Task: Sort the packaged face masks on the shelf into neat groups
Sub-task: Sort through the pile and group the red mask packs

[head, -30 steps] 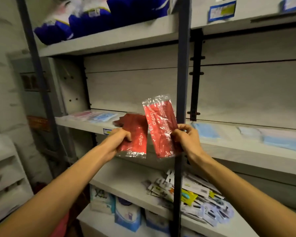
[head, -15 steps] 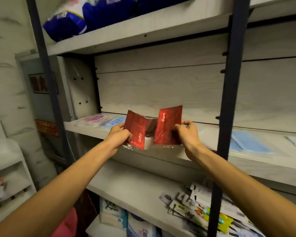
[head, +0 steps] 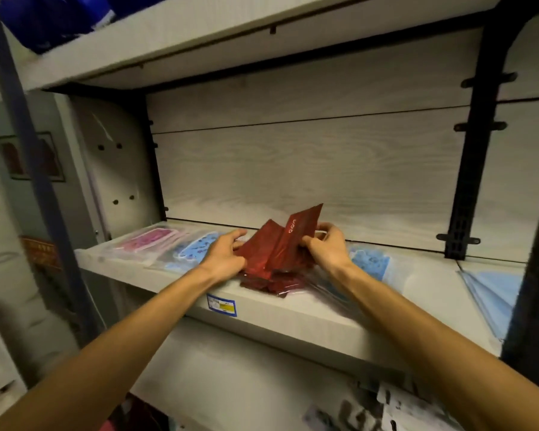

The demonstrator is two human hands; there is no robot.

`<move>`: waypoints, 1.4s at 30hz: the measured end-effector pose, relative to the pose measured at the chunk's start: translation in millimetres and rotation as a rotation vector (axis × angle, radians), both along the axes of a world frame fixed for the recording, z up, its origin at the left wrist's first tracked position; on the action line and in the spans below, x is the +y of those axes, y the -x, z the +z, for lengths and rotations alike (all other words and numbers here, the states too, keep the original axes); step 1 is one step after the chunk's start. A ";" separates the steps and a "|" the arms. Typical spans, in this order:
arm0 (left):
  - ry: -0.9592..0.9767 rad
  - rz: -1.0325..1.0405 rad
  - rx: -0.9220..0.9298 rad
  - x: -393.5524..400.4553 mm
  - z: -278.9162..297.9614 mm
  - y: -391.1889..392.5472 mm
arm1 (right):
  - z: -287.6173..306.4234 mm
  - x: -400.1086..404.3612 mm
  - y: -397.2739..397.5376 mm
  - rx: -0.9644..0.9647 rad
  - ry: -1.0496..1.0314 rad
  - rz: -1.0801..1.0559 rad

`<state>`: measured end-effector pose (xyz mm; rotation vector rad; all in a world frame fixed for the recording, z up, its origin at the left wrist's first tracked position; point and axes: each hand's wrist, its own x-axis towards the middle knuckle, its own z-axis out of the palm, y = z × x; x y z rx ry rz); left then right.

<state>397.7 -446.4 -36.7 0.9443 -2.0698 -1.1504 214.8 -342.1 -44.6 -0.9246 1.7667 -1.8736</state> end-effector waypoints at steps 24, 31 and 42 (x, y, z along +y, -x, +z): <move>0.970 -0.413 -0.381 71.1 -27.8 -14.7 | -26.3 152.1 -46.4 0.957 -0.686 -0.219; 1.029 -0.604 -0.261 148.1 -39.5 7.2 | -32.1 279.3 -71.1 0.766 -0.564 -0.248; 0.897 -0.860 -0.023 333.9 -24.2 73.3 | -45.7 478.0 -19.1 0.824 -0.614 -0.416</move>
